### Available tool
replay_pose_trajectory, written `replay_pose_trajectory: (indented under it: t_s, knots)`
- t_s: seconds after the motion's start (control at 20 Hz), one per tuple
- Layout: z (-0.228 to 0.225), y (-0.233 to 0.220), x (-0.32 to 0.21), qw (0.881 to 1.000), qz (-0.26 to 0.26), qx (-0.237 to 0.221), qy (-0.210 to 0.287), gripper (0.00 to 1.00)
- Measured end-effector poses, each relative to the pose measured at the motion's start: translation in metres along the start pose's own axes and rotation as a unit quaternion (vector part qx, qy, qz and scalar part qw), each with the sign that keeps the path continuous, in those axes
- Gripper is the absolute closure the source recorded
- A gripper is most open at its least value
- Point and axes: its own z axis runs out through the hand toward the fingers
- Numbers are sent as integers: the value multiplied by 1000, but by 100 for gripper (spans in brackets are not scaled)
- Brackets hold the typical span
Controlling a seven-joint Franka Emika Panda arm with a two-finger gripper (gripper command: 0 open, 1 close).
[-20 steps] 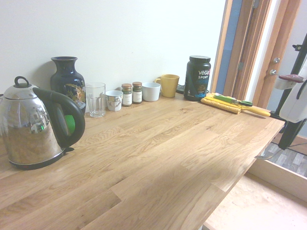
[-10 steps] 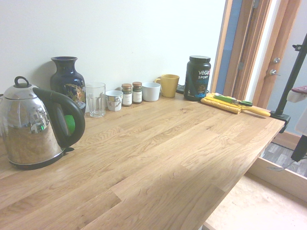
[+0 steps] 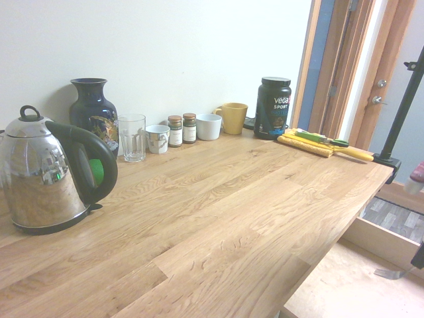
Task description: Put fork in the drawer
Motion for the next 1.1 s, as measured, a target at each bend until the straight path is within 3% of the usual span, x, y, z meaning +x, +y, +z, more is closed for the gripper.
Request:
replay_pose_trajectory:
  t_s: [0.35,1.1]
  knots:
    - [61,1,-2,999,-8,-26,-23,100]
    - [116,3,11,998,-4,-47,-37,100]
